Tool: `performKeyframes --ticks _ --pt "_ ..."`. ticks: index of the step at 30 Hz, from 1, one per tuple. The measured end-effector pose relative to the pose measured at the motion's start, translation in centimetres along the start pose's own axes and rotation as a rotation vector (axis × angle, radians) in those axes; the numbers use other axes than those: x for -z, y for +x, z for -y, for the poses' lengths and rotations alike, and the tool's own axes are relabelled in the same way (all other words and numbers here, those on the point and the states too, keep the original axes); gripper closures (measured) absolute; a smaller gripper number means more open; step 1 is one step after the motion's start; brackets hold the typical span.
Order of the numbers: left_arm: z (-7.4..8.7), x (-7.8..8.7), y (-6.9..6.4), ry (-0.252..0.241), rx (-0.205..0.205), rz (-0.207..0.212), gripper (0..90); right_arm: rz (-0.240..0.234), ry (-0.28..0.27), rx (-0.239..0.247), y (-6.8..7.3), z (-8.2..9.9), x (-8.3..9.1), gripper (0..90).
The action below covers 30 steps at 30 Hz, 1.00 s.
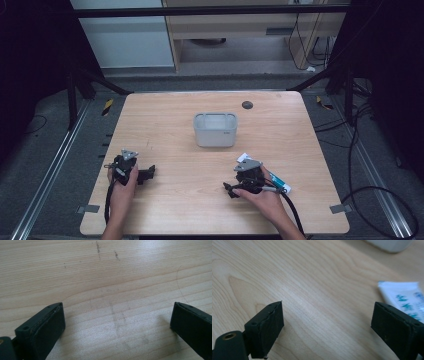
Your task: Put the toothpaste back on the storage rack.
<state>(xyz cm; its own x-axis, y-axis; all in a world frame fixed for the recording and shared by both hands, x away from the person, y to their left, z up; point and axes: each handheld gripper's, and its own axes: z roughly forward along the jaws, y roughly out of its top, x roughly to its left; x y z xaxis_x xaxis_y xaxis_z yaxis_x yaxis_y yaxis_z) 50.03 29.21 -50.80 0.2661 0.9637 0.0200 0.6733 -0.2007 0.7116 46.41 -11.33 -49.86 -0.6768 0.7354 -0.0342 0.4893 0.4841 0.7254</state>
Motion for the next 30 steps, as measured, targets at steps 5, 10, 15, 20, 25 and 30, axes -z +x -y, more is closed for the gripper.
performKeyframes --ticks 5,10,15,20,25,30 --pt "0.0 0.0 0.0 -0.001 -0.002 0.001 0.0 0.021 0.037 0.067 -0.7 -1.5 2.8 26.2" --pt "0.0 0.0 0.0 -0.001 -0.001 0.001 0.0 0.062 0.106 0.086 -2.1 -2.1 4.9 25.0" --pt "0.0 0.0 0.0 -0.001 -0.001 0.001 0.0 0.07 0.166 0.093 -3.4 -2.3 6.0 29.4" --pt "0.0 0.0 0.1 -0.001 -0.006 0.006 0.0 0.052 0.266 0.103 -4.8 -2.9 6.7 41.5" --pt "0.0 0.0 0.1 0.0 -0.008 0.009 0.0 0.008 0.318 0.072 -5.9 -4.0 6.9 48.4" --pt "0.0 -0.1 0.1 0.0 -0.009 0.009 0.0 -0.006 0.329 0.049 -6.7 -4.6 6.7 45.6"
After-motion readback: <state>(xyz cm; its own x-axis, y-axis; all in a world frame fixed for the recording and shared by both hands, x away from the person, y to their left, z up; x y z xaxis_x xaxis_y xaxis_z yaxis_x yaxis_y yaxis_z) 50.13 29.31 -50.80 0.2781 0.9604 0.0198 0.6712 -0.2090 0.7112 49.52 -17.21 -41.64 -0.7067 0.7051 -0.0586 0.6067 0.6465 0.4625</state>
